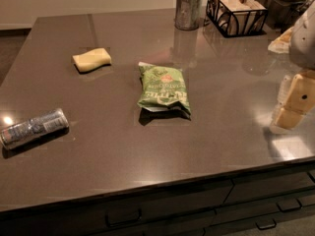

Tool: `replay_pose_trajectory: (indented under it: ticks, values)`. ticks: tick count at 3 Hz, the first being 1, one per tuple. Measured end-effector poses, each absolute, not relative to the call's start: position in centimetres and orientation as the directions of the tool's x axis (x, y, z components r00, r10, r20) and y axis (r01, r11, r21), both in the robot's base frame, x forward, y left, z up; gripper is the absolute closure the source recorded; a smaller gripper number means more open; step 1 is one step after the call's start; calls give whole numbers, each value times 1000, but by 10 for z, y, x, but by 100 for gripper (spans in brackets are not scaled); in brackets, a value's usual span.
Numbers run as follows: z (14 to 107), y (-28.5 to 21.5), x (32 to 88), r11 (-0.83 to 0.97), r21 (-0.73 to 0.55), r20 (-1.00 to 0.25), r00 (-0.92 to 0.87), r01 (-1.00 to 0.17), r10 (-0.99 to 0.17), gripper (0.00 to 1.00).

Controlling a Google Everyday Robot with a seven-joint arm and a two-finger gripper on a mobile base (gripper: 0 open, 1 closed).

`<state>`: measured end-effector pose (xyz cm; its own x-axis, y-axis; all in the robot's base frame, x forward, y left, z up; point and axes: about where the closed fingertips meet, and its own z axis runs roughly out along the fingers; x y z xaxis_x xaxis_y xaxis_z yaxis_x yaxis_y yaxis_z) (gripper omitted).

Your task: Move redbull can near green jalapeno chip bag

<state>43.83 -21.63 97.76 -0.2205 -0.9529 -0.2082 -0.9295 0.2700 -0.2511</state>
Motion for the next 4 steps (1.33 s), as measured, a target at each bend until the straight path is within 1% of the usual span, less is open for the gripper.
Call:
replay_pose_trajectory:
  ticks: [1, 2, 3, 4]
  values:
    - [978, -216, 438, 270, -251, -208, -220, -929, -953, 0]
    - [980, -188, 457, 224, -252, -228, -167, -941, -959, 0]
    - [978, -137, 489, 145, -249, -263, -77, -957, -962, 0]
    - [963, -72, 518, 41, -214, -296, 25, -976, -955, 0]
